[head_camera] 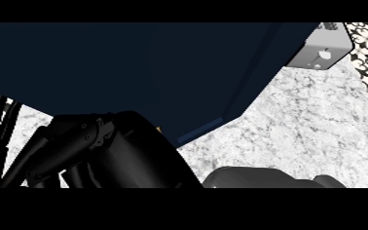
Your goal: Pick up the wine, place it into the cabinet and close the cabinet
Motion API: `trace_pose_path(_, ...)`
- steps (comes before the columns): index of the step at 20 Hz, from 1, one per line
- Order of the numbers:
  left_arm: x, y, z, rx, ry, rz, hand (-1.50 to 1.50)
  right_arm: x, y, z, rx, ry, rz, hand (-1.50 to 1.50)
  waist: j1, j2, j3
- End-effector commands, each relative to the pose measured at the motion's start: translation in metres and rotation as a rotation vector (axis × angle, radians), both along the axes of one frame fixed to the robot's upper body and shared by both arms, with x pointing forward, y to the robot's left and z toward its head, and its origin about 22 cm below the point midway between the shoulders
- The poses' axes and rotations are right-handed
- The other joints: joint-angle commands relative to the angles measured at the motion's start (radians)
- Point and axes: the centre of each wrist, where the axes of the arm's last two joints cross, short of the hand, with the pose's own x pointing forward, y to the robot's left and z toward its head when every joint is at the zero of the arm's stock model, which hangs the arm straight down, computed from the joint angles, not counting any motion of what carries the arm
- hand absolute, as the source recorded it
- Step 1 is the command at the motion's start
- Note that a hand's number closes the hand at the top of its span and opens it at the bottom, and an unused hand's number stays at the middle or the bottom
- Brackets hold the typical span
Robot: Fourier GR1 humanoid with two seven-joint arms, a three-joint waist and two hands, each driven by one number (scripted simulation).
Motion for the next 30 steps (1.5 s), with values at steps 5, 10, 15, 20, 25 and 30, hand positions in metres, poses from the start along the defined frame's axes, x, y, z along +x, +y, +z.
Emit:
trace_pose_path(5, 0.003, -0.009, -0.004, -0.016, 0.022, 0.016, -1.50, 0.061, 0.048, 0.028, -0.098, -0.151, -0.122, 1.50, -0.016, -0.001, 0.001)
trace_pose_path(10, 0.013, 0.018, 0.007, 0.001, -0.009, 0.041, -1.50, 0.112, 0.036, 0.032, -0.111, -0.105, -0.169, 1.50, -0.025, -0.001, 0.002)
trace_pose_path(15, 0.011, 0.006, 0.004, 0.006, 0.000, 0.037, -1.50, 0.157, 0.019, 0.021, -0.098, -0.067, -0.184, 1.50, -0.025, 0.000, 0.002)
trace_pose_path(20, 0.019, 0.004, -0.002, 0.010, 0.003, 0.044, -1.50, 0.177, -0.001, -0.005, -0.115, -0.084, -0.242, 1.50, -0.034, 0.003, 0.002)
trace_pose_path(25, 0.013, -0.008, 0.005, 0.003, -0.011, 0.011, -1.50, 0.195, -0.017, -0.020, -0.133, -0.101, -0.269, 1.50, -0.020, 0.006, 0.002)
trace_pose_path(30, 0.021, -0.005, -0.001, -0.001, -0.018, 0.031, -1.50, 0.207, -0.039, 0.003, -0.167, -0.158, -0.314, 1.50, -0.031, 0.009, 0.001)
